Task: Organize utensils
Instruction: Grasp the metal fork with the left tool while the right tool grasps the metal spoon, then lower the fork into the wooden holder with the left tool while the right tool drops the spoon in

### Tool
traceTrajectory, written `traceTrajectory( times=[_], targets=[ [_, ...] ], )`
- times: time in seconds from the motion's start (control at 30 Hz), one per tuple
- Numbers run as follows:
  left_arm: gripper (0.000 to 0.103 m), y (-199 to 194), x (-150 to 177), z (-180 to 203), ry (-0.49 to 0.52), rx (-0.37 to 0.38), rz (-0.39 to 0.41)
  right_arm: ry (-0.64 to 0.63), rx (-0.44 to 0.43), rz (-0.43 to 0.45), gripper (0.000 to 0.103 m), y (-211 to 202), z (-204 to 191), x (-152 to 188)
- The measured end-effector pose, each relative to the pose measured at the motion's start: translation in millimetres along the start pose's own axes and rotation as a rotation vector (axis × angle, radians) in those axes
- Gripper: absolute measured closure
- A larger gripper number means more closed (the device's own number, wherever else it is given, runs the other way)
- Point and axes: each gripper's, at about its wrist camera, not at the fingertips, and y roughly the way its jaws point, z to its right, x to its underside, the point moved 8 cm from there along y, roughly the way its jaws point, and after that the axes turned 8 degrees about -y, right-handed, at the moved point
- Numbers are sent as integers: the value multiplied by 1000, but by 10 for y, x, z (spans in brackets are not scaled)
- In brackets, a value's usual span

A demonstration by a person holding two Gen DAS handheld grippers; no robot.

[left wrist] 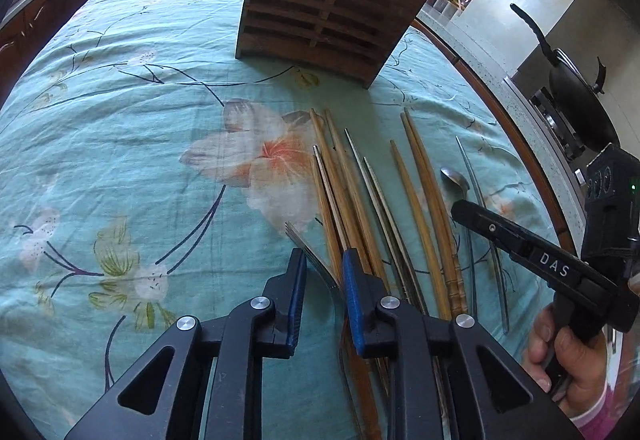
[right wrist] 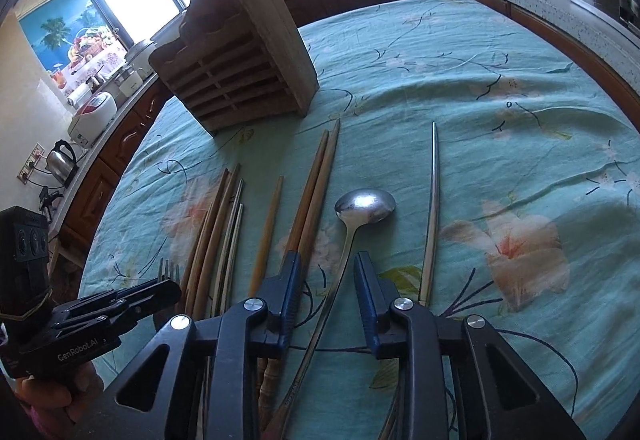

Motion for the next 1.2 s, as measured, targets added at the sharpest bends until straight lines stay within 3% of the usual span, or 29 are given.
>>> traceTrajectory(
  times=[0.1,0.17,0.53,0.87,1.2],
  targets=[
    [86,9,-3,-28,-1,28,-5,7,-3,-2,81,60,20,-70],
    [88,2,-7,-71,-12,58,-10,14,-6,-6,97,90,48,-99],
    [97,-183,-11,-341,-97,180,-17,-1,-47,104,101,-304,-64,-255],
    [102,-891,-263,-292,-113,307,172,-14,-83,258,101,-891,-220,-562],
    [103,-1332,-440,-420,-141,360,336,-52,-85,348,101,-1128,-341,-842]
  ],
)
